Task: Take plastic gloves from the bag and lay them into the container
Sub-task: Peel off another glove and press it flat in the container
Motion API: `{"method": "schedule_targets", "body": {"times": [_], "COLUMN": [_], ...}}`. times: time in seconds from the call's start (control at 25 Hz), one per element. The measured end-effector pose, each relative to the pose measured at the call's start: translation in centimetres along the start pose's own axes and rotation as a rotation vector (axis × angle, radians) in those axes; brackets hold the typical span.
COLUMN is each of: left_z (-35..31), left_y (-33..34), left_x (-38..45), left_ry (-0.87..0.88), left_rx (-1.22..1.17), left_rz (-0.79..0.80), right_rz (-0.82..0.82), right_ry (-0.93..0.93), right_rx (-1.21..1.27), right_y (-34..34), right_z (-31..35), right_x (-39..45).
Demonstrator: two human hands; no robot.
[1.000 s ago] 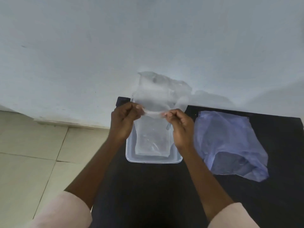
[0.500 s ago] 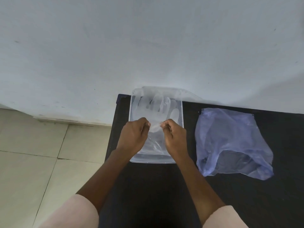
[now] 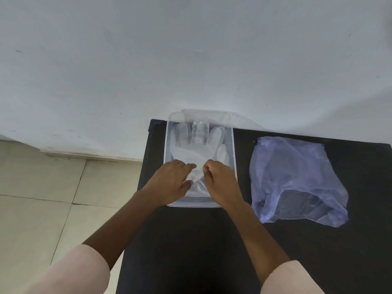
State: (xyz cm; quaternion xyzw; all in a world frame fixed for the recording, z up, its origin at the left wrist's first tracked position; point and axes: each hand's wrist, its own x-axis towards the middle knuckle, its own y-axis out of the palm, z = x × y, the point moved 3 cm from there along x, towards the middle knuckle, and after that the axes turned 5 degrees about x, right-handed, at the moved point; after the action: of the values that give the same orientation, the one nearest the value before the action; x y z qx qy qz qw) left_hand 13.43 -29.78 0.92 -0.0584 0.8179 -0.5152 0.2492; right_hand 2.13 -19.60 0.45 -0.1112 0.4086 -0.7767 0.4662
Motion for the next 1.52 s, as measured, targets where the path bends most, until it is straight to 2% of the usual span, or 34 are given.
{"method": "schedule_targets", "body": {"times": [0.2,0.32,0.44,0.52,0.72,0.92,1.12,1.24,1.52], "left_z": [-0.6,-0.5,-0.4,-0.4,-0.4,-0.3,-0.6,-1.3,-2.8], "left_y": [0.2,0.2,0.6,0.8,1.1,0.9,-0.7,-0.9,1.7], "left_x": [-0.8,-1.1,-1.1,-1.0,-0.8,-0.6,-0.7,-0.8,0.5], "left_ry": [0.136,0.127,0.115,0.107,0.072,0.055,0.019,0.04,0.117], "left_rx": [0.432,0.552,0.634,0.656,0.702,0.714,0.599,0.572,0.66], "left_rz": [0.098,0.201,0.251,0.256,0.238,0.241,0.183,0.187,0.294], "right_rz": [0.304,0.488,0.615,0.603,0.455,0.45,0.441,0.49,0.377], "right_ry": [-0.02,-0.069,-0.081,-0.119,-0.22,-0.255,-0.236,-0.13,0.161], "right_rx": [-0.386,-0.559,-0.604,-0.618,-0.648,-0.722,-0.675,-0.465,-0.172], "right_y": [-0.7,-1.1,-1.1,-1.3,-2.4,-2.5,-2.7,-1.6,0.9], "right_z": [0.8,0.6,0.3,0.5,0.8,0.7,1.2,1.6,0.7], "right_x": [-0.9,-1.2,-1.3,-1.2,-0.6,-0.7,-1.8,-1.8,-0.6]}}
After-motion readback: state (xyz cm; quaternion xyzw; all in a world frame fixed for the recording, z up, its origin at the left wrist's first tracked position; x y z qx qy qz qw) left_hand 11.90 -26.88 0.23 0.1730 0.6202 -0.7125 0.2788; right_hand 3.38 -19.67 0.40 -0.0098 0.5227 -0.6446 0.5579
